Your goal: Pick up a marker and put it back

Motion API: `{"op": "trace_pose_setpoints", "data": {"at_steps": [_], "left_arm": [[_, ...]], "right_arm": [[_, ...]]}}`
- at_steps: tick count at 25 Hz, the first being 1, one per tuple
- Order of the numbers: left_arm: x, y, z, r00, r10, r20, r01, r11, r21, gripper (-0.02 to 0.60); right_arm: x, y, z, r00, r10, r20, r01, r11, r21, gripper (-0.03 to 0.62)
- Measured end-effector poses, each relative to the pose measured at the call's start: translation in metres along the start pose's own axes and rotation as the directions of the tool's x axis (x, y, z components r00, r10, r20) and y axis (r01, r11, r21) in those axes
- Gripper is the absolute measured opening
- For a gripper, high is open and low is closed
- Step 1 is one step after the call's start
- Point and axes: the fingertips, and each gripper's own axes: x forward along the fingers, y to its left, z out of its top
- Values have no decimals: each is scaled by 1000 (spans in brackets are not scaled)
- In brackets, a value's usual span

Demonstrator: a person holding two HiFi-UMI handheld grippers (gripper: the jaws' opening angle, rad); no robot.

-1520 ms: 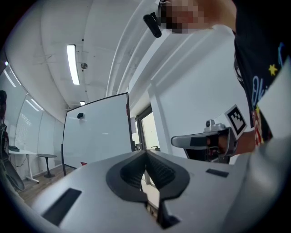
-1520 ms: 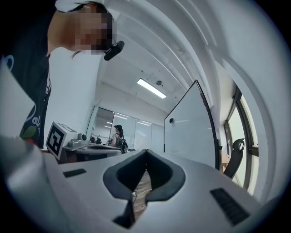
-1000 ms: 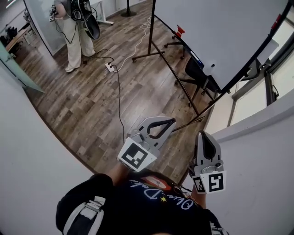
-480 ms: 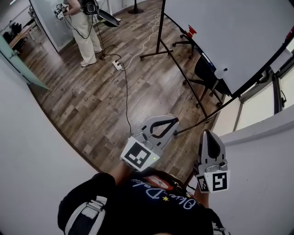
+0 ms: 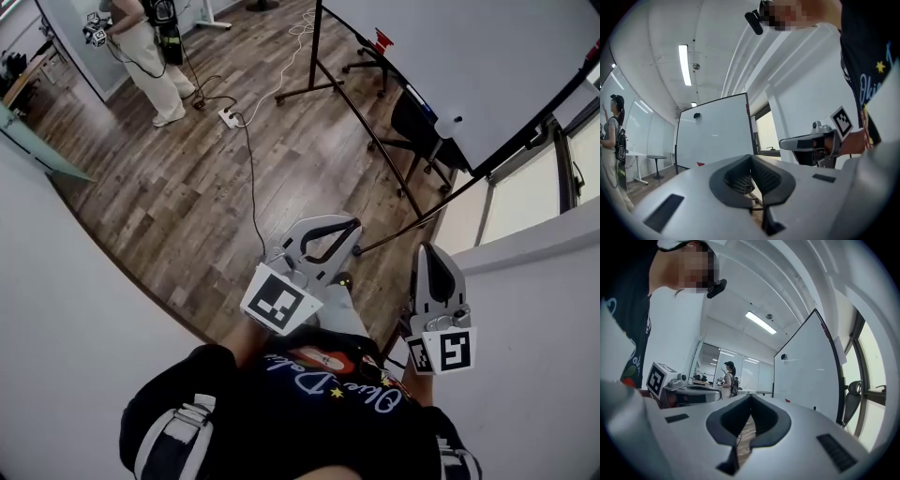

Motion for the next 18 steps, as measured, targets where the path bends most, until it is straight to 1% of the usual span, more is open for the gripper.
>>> {"op": "trace_pose_setpoints", "data": {"at_steps": [5, 8, 11, 15, 18], "left_arm": [[14, 11, -9, 1000, 14, -25, -14, 999, 32, 3], [28, 25, -10, 999, 42, -23, -41, 999, 31, 3], [45, 41, -13, 998, 62, -32, -61, 998, 32, 5], [71, 57, -23, 997, 63, -52, -61, 997, 45, 3], [91, 69, -29, 996, 63, -64, -61, 998, 34, 3]], "right_arm": [[14, -23, -12, 1000, -2, 4, 2, 1000, 14, 0], [33, -44, -15, 1000, -4, 25, 4, 1000, 17, 0], [52, -59, -17, 999, 13, 47, -14, 1000, 19, 0], [75, -83, -26, 999, 12, 44, -14, 1000, 28, 0], [88, -103, -34, 1000, 3, 30, -4, 999, 40, 0]]}}
